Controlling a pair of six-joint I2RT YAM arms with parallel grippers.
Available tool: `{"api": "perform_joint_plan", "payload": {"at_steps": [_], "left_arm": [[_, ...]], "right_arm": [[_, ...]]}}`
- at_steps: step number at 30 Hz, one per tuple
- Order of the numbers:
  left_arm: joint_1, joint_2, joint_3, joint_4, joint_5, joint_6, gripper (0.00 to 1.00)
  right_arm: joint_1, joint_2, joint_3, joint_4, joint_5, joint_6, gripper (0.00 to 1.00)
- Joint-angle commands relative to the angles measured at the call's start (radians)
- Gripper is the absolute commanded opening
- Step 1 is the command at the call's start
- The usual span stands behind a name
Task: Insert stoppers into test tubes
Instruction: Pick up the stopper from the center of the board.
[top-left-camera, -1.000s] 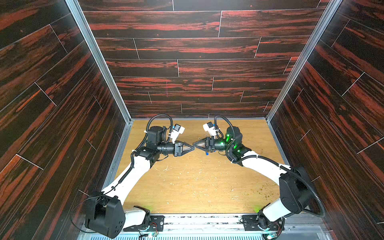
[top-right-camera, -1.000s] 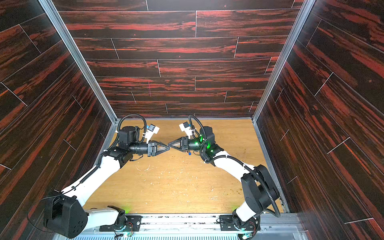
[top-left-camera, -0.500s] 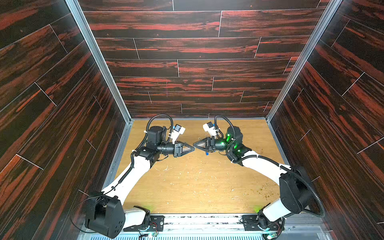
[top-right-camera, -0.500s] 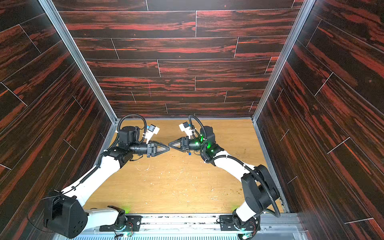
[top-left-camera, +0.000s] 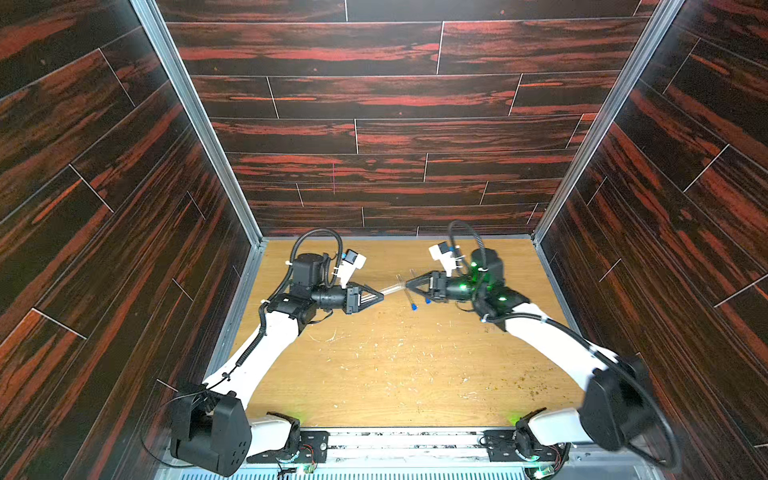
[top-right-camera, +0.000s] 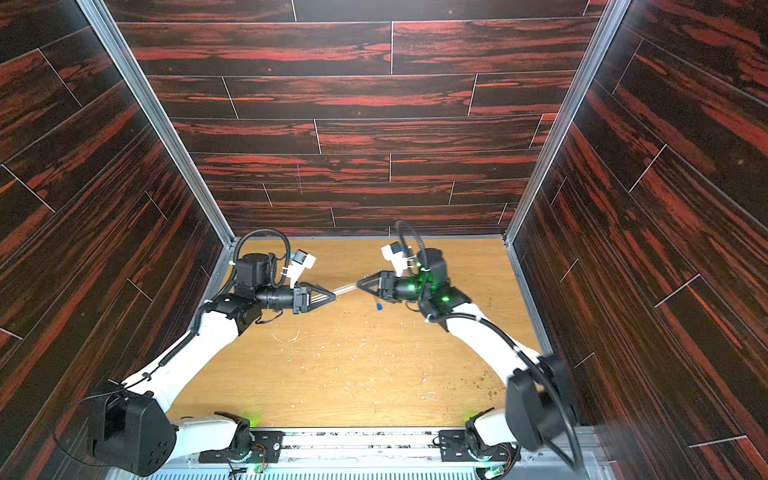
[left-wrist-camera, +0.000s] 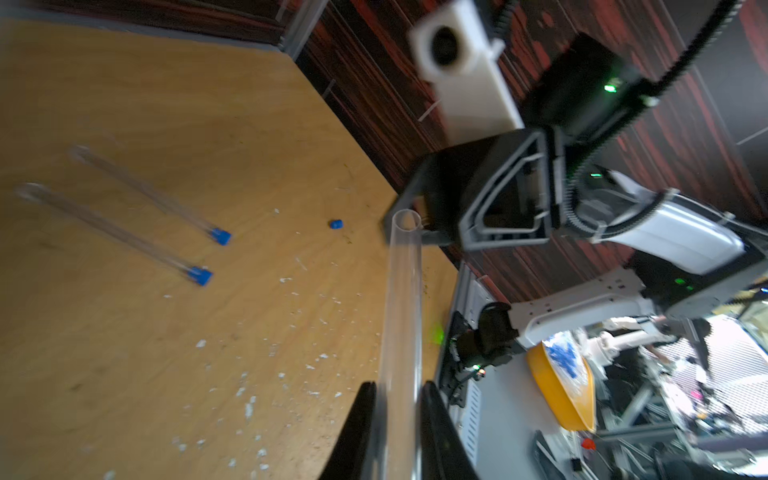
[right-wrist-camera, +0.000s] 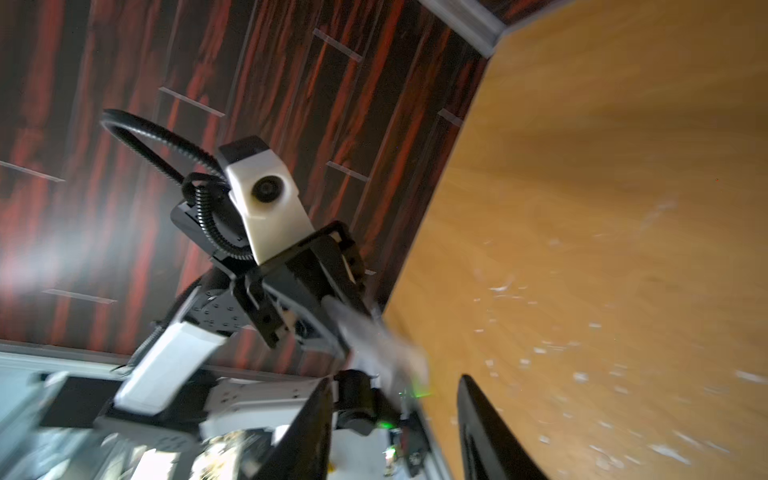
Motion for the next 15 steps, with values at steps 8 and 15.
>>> {"api": "perform_joint_plan", "payload": {"at_steps": [8, 15], "left_arm": [[0.089, -0.074, -0.039, -0.165, -0.075, 0.261, 0.09], [0.15, -0.085, -0.049, -0.147, -0.076, 0.265, 0.08]], "right_arm": [[-0.056, -0.153, 0.099, -0.679, 0.514, -0.41, 0.57], [-0.085, -0.188, 0.1, -0.867, 0.782, -0.545, 0.61]]}}
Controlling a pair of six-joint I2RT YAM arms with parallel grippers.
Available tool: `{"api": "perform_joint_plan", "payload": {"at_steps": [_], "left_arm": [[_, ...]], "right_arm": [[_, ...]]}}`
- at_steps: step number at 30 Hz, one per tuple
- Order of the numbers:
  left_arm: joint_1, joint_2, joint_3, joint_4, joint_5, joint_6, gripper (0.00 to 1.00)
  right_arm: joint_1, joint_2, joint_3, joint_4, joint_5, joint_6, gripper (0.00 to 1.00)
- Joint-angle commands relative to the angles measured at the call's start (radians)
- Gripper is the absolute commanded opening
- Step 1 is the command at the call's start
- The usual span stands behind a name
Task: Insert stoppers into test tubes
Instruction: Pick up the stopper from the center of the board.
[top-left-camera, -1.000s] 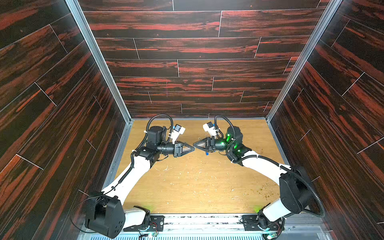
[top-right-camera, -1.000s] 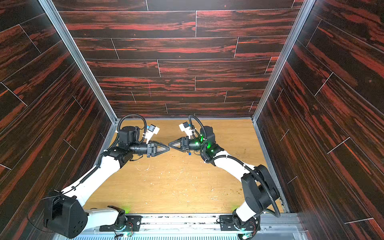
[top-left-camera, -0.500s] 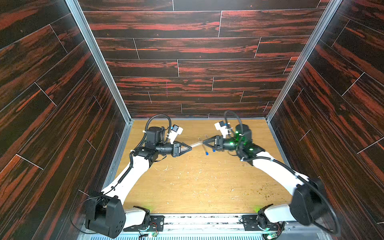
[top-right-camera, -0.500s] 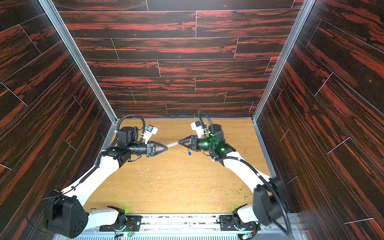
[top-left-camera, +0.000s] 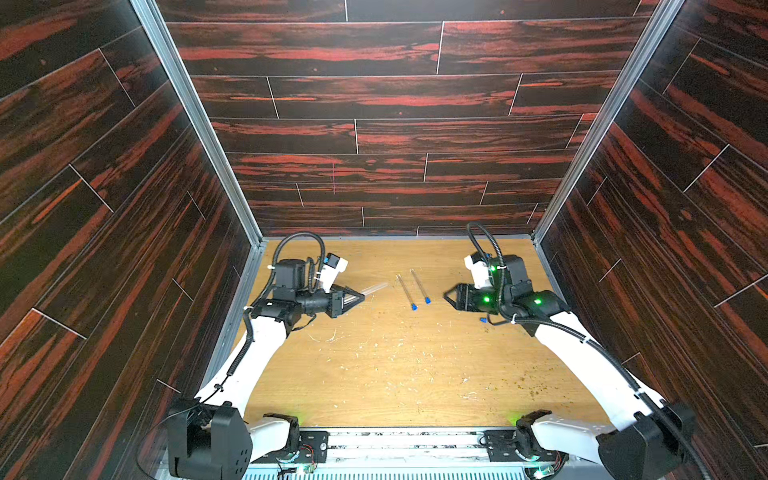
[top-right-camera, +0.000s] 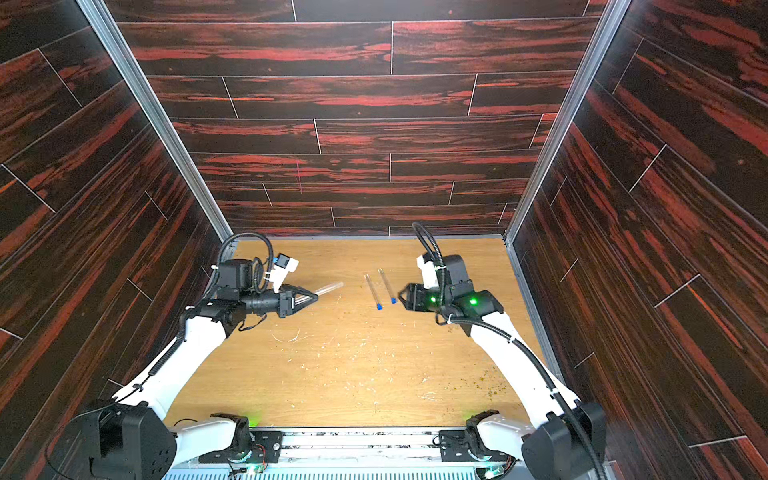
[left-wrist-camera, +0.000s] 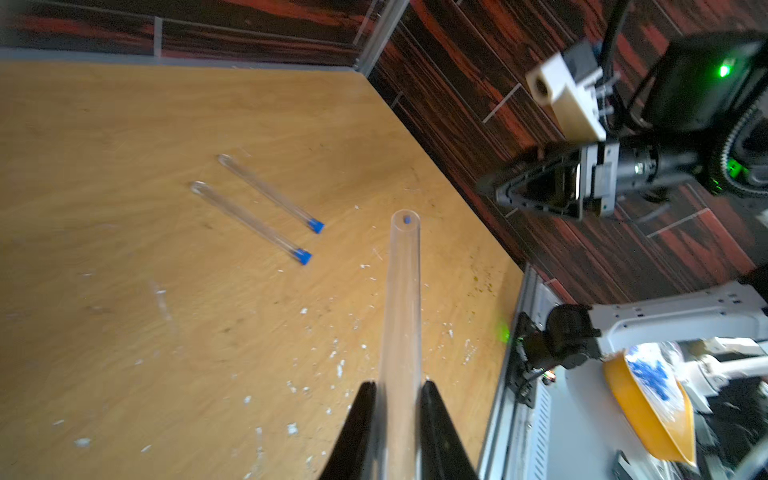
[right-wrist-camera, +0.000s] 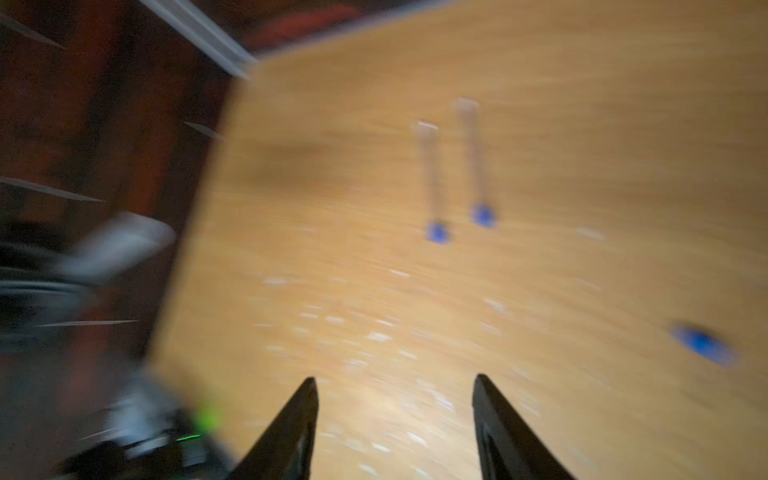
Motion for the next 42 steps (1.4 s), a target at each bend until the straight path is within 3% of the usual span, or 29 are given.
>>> {"api": "perform_joint_plan", "payload": {"at_steps": [1, 9, 16, 30, 42], "left_arm": [[0.018, -0.027, -0.018, -0.006, -0.004, 0.055, 0.09], [0.02, -0.024, -0.015, -0.013, -0.006, 0.06, 0.09], [0.025, -0.028, -0.018, -0.011, -0.004, 0.055, 0.09], [0.034, -0.035, -0.017, -0.01, -0.005, 0.047, 0.09], [0.04, -0.043, -0.011, -0.021, -0.005, 0.037, 0.09]], "right_arm": [[-0.024, -0.023, 0.019, -0.171, 0.185, -0.136, 0.62], [-0.08, 0.078, 0.082, -0.317, 0.274, -0.313, 0.63], [-0.16, 0.198, 0.078, -0.328, 0.237, -0.285, 0.64], [-0.195, 0.476, 0.188, -0.375, 0.319, -0.298, 0.57], [-0.207, 0.694, 0.329, -0.362, 0.268, -0.353, 0.56]]}}
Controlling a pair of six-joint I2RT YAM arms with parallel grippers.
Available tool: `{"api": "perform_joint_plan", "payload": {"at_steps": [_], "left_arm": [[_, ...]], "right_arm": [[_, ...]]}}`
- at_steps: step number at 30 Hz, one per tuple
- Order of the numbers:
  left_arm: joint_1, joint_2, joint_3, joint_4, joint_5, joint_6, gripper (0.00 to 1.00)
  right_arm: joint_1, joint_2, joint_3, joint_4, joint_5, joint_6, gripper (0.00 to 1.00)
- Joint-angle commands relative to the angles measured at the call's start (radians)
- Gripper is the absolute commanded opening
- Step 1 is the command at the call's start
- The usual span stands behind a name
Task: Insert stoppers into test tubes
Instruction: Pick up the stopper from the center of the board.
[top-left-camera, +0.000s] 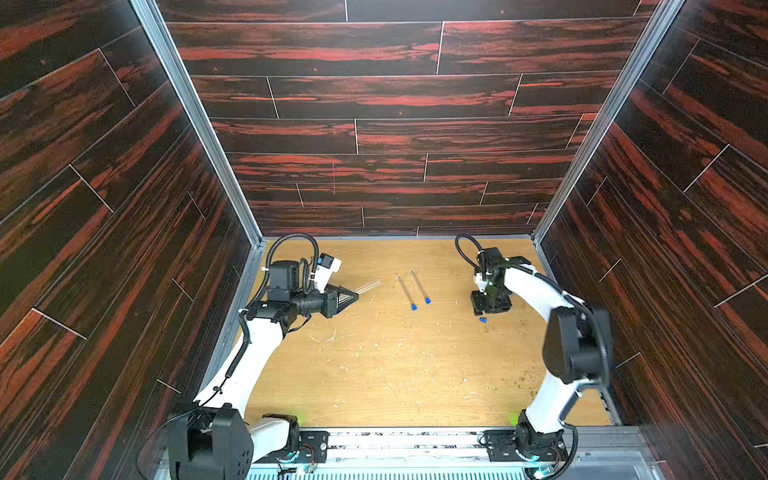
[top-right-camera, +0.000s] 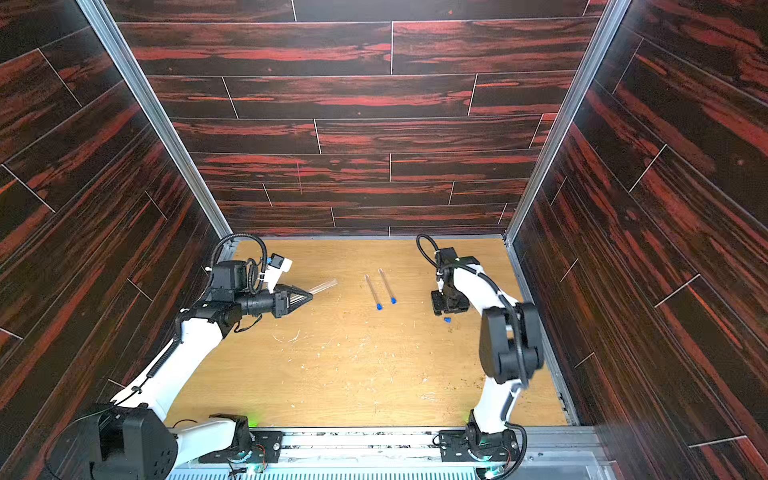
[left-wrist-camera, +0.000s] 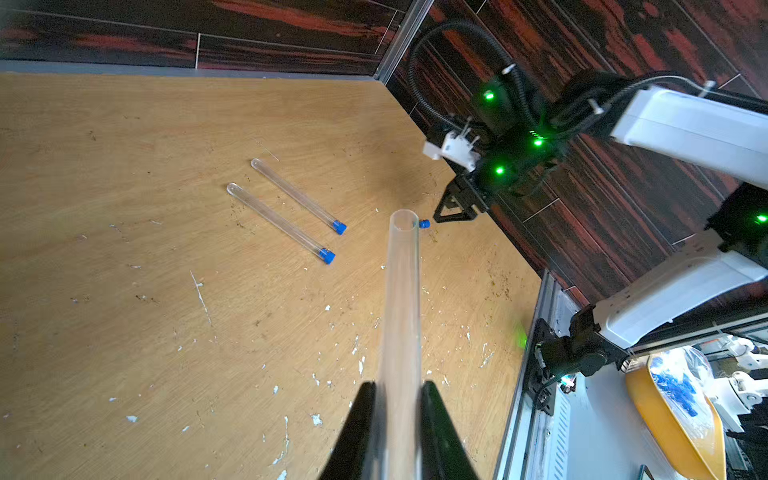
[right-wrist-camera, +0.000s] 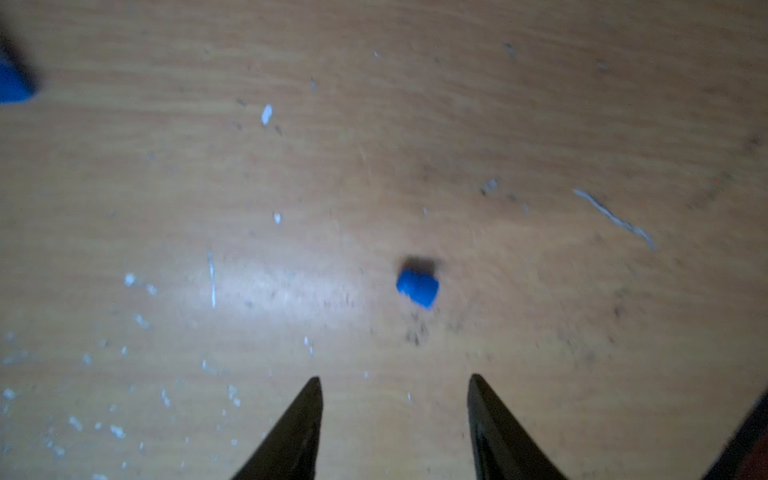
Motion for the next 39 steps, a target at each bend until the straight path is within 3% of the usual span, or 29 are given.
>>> {"api": "perform_joint_plan", "payload": {"at_steps": [1, 9, 17, 39], "left_arm": [[0.01, -0.032, -0.001, -0.01, 0.005, 0.015, 0.09], [0.013, -0.029, -0.009, 0.004, 0.005, 0.015, 0.09], [0.013, -0.036, -0.02, 0.017, 0.008, 0.011, 0.09], [0.014, -0.037, -0.024, 0.034, 0.009, -0.009, 0.09]], "right_arm": [[-0.003, 0.074, 0.042, -0.028, -0.01, -0.036, 0.56], [-0.006, 0.186, 0.092, -0.057, -0.036, -0.043, 0.48], [-0.013, 0.231, 0.106, -0.064, -0.023, -0.045, 0.47], [-0.026, 0.201, 0.027, -0.061, -0.08, -0.03, 0.41]]}}
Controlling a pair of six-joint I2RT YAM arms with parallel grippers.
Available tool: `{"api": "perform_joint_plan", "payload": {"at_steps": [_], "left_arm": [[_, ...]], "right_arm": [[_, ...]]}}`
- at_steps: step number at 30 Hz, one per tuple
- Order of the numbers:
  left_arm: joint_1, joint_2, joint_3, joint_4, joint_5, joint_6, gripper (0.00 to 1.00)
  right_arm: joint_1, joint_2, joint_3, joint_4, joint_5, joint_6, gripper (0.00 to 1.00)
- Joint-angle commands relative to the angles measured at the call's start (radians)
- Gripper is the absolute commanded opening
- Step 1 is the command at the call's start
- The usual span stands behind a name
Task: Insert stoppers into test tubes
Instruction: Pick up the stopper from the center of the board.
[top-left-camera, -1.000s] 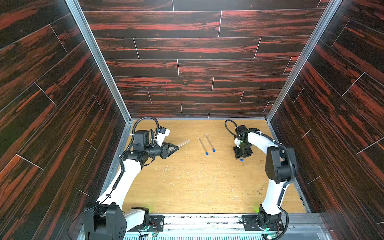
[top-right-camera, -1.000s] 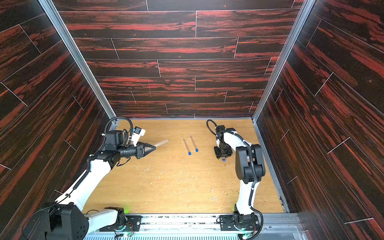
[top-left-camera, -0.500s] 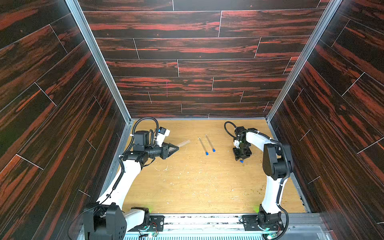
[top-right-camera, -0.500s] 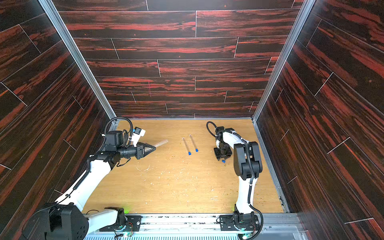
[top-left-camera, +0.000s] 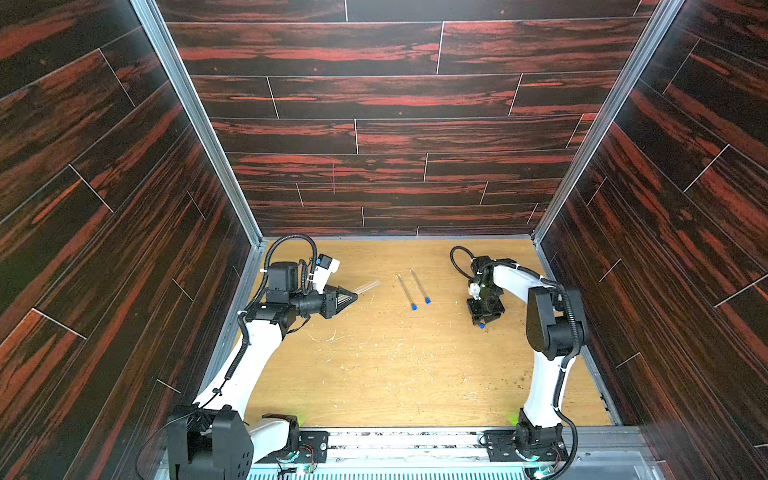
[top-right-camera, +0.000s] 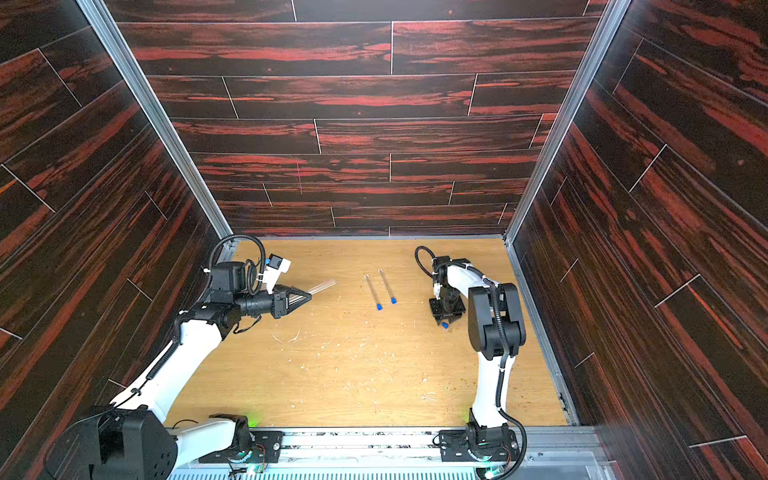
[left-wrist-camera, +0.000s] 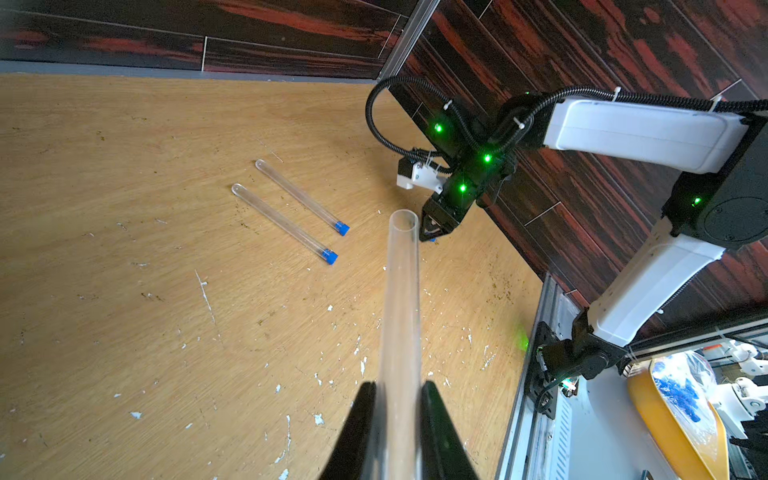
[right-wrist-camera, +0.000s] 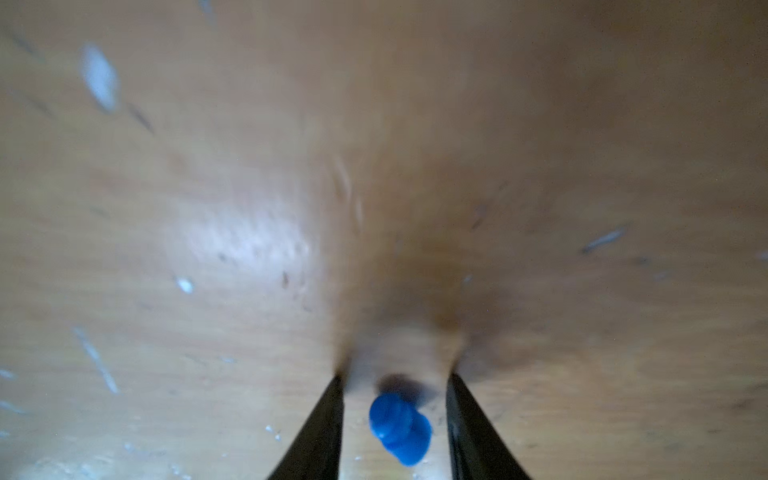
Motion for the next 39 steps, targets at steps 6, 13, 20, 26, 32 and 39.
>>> {"api": "perform_joint_plan", "payload": {"at_steps": [6, 13, 20, 26, 32, 39], "left_arm": [[0.005, -0.03, -0.007, 0.016, 0.012, -0.001, 0.09], [0.006, -0.029, -0.008, 0.022, 0.012, -0.005, 0.09], [0.004, -0.032, -0.009, 0.025, 0.012, -0.008, 0.09], [0.006, -0.036, -0.01, 0.022, 0.011, -0.005, 0.09], [0.005, -0.036, -0.01, 0.024, 0.011, -0.007, 0.08], [0.005, -0.037, -0.011, 0.024, 0.011, -0.006, 0.08]], "right_arm": [[-0.001, -0.018, -0.049, -0.015, -0.049, 0.007, 0.4], [-0.001, -0.035, -0.066, -0.01, -0.055, 0.009, 0.36], [0.001, -0.039, -0.073, -0.007, -0.061, 0.013, 0.34], [0.0, -0.038, -0.076, -0.004, -0.05, 0.02, 0.32], [0.0, -0.042, -0.08, -0.001, -0.037, 0.027, 0.29], [0.0, -0.042, -0.081, -0.002, -0.03, 0.03, 0.26]]}}
